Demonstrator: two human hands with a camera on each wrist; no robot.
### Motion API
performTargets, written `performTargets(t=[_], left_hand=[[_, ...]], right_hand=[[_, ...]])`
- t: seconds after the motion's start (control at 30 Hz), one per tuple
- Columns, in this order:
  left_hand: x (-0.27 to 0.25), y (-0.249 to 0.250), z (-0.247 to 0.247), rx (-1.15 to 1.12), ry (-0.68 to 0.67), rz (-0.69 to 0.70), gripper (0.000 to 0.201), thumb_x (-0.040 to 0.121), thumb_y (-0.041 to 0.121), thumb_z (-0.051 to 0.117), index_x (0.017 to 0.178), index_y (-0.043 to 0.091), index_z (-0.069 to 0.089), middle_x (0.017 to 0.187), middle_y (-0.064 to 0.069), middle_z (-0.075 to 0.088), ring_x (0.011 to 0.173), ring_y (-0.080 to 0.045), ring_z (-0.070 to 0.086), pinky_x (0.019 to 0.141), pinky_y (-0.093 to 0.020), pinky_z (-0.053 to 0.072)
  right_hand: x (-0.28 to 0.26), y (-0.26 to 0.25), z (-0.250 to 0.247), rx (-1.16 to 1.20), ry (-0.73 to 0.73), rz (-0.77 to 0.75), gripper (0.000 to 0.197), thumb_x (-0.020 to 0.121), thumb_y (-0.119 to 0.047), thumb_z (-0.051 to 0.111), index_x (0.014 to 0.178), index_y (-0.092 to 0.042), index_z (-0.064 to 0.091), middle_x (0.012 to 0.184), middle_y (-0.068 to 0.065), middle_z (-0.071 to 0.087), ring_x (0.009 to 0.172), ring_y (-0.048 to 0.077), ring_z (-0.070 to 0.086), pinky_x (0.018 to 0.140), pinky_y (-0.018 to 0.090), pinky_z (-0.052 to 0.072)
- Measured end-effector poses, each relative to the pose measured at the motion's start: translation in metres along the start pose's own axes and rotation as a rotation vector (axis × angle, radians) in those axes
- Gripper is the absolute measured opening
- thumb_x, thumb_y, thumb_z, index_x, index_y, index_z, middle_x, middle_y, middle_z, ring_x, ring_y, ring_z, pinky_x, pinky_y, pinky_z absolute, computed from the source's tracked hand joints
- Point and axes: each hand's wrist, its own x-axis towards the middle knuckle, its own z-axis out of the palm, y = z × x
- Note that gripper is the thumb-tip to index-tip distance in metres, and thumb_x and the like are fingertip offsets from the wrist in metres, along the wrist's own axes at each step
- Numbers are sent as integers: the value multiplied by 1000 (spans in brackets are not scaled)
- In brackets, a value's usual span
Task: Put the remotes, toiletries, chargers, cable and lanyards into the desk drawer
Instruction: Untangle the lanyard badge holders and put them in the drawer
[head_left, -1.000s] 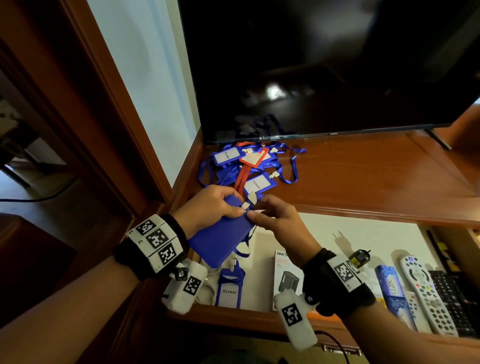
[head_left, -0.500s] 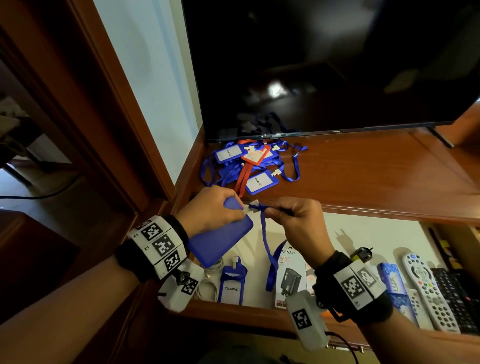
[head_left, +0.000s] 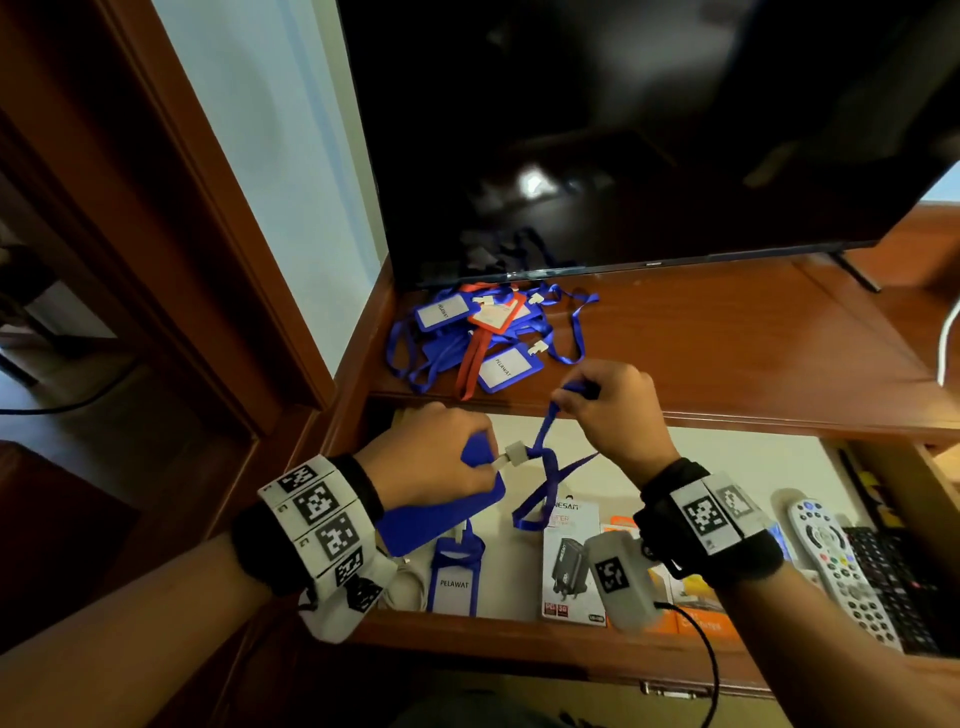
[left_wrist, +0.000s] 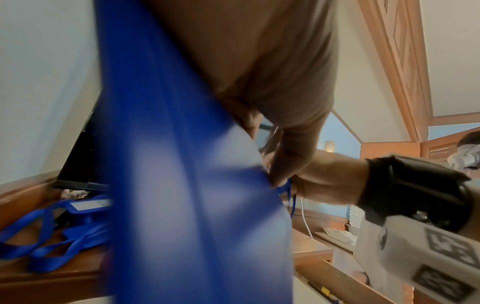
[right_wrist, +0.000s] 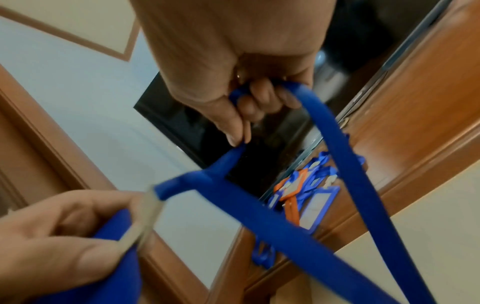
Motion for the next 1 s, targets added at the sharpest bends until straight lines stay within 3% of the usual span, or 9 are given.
performTargets(t=[0.13,0.27,0.43,0.57,0.7,0.77,0.83,0.87,1.0], left_hand=[[0,-3,-8,-17,47,36,19,84,35,63,102,27,61,91,2,60,96,-13,52,82,-29,45],[5,-6,-18,-12,101,87,8,84,35,64,89,33,58,55,8,45,57,-2,47,60,-22,36],[8,-13,-30,8,146,89,10,84,33,65,93,29,62,54,9,44,53,-7,43,51,-22,32],[6,-25,-37,96,283,97,12,84,38,63,92,30,59,58,10,45,55,-9,46,53,-24,36],[1,-33,-43,285,569,151,11,85,33,65,91,24,62,54,10,44,54,-16,46,44,-17,18],[1,-37,-44,305,648,204,11,83,33,63,87,23,64,58,3,58,51,-19,56,43,-12,16],[1,-39,-42,324,672,283,15,83,34,59,88,22,66,65,2,66,54,-18,62,41,-15,29],[2,-40,-40,334,673,317,18,84,35,57,89,21,67,70,2,69,56,-18,63,42,-18,37],[4,-35,-30,373,723,410,22,87,32,53,90,17,70,68,0,68,52,-20,61,45,-27,47]], right_hand=[[-10,4,-9,91,-195,-19,28,79,-8,70,104,-19,64,110,-3,62,104,10,58,91,29,47],[-19,-19,-9,587,-629,-77,47,78,-4,65,124,-11,53,116,8,65,106,17,63,93,30,50],[-16,-29,2,366,-431,-80,3,85,-5,65,88,-4,65,73,14,62,60,11,52,56,28,46],[-19,-29,-1,591,-507,59,25,94,-14,56,71,-4,58,51,0,37,45,12,31,46,23,27],[-18,-31,-1,768,-610,248,45,99,-28,44,57,-11,39,49,3,28,43,15,21,47,28,16],[-14,-30,-3,644,-617,218,37,96,-18,47,61,-9,48,51,9,40,43,18,34,49,30,29],[-13,-35,-6,567,-620,155,12,85,-11,52,85,-3,61,63,14,58,55,21,55,61,33,43],[-14,-39,-6,599,-632,136,22,82,-12,53,99,-1,60,70,16,63,63,21,61,67,30,47],[-10,-57,-2,776,-610,179,38,91,-30,57,105,6,57,60,9,54,57,22,50,61,32,43]])
